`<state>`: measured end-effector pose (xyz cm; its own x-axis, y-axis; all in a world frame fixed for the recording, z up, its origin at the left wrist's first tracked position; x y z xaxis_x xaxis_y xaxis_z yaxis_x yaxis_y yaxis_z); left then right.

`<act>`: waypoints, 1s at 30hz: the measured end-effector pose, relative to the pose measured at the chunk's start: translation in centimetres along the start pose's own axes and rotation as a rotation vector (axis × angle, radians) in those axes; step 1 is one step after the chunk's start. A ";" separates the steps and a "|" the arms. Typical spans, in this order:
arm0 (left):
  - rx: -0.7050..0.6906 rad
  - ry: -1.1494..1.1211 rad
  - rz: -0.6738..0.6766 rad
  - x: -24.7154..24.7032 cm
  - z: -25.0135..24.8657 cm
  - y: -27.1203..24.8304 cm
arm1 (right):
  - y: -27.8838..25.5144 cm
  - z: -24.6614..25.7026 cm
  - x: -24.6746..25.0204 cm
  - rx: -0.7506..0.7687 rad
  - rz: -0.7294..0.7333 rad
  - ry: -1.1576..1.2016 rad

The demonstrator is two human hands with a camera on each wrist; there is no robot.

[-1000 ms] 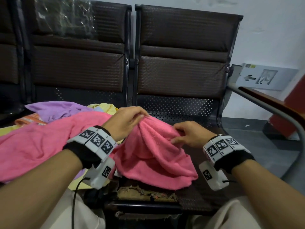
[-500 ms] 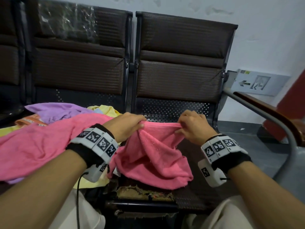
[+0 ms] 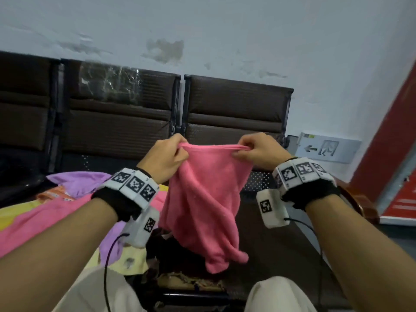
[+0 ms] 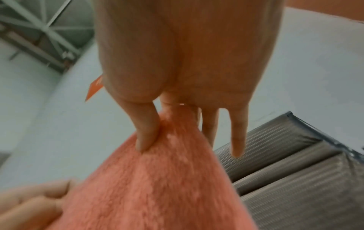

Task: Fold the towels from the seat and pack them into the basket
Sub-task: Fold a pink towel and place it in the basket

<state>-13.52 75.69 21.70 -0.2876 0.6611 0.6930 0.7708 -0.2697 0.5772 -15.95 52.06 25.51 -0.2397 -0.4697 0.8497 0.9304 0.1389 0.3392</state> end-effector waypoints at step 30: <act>0.115 -0.275 0.488 -10.8 1.9 -13.6 | -15.7 -7.2 -11.9 -0.233 0.101 0.432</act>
<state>-19.85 73.54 5.56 0.2638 0.6414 0.7204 0.8385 -0.5217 0.1574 -25.70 49.21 7.15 -0.0541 -0.7890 0.6120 0.9921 0.0271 0.1226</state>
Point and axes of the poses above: each hand's wrist, its own y-axis towards the middle knuckle, its own x-axis out of the back of the hand, z = x × y, the point moved 2 cm from there along y, towards the middle knuckle, and after that the axes turned 6 degrees about y, right-handed, at the moved point
